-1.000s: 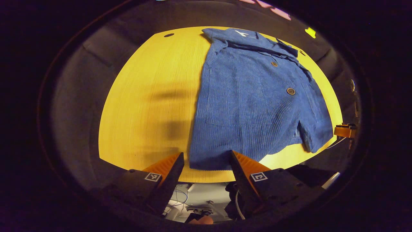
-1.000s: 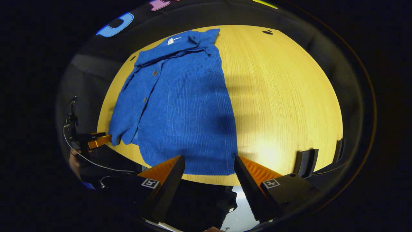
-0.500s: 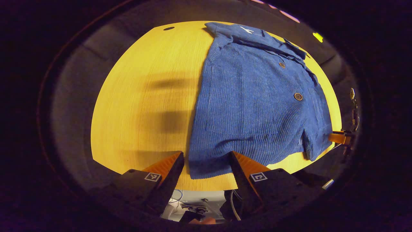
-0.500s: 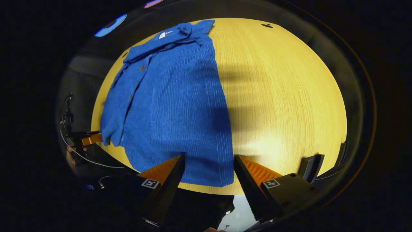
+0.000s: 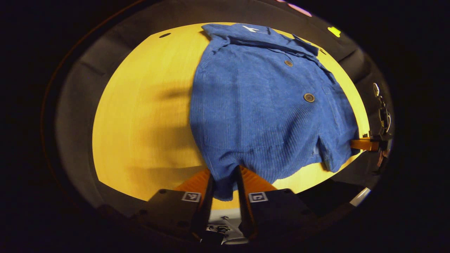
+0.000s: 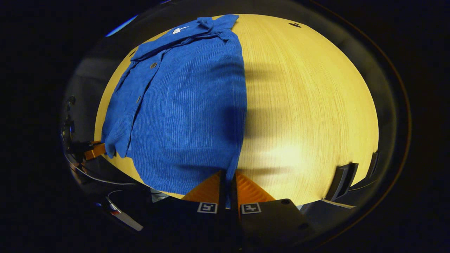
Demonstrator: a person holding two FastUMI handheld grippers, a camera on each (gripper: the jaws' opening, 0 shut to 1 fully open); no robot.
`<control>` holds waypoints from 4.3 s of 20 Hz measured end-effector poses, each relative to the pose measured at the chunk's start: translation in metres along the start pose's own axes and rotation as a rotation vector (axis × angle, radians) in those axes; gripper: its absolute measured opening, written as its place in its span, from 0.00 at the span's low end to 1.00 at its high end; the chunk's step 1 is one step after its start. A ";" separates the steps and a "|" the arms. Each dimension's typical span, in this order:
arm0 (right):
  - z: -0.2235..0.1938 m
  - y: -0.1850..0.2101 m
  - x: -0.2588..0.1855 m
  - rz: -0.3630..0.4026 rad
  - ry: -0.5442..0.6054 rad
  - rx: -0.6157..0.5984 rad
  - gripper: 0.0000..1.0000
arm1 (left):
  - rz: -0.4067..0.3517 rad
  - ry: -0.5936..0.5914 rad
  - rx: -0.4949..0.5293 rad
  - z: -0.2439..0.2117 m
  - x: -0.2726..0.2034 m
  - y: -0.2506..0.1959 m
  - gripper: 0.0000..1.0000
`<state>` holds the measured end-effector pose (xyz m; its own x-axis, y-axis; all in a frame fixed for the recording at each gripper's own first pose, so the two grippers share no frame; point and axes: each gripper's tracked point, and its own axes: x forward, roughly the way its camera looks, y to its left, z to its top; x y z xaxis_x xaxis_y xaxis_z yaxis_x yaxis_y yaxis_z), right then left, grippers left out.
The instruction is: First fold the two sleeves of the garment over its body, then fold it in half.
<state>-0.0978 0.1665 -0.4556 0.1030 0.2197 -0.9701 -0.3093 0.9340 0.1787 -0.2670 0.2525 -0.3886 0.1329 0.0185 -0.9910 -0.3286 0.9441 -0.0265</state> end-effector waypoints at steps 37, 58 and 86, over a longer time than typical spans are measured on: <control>0.277 0.098 -0.245 0.126 -0.742 -0.124 0.04 | -0.158 -0.557 0.049 0.212 -0.221 -0.006 0.00; 0.536 0.028 -0.004 0.044 -0.543 0.026 0.28 | -0.067 -0.248 -0.449 0.440 -0.030 0.036 0.00; 0.263 0.129 -0.303 -0.064 -1.223 -0.293 0.97 | 0.169 -1.042 -0.022 0.234 -0.256 -0.066 0.84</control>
<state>0.0795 0.2947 -0.0950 0.8836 0.4397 -0.1611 -0.4533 0.8895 -0.0579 -0.0609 0.2623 -0.1022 0.8177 0.4328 -0.3796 -0.4335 0.8968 0.0889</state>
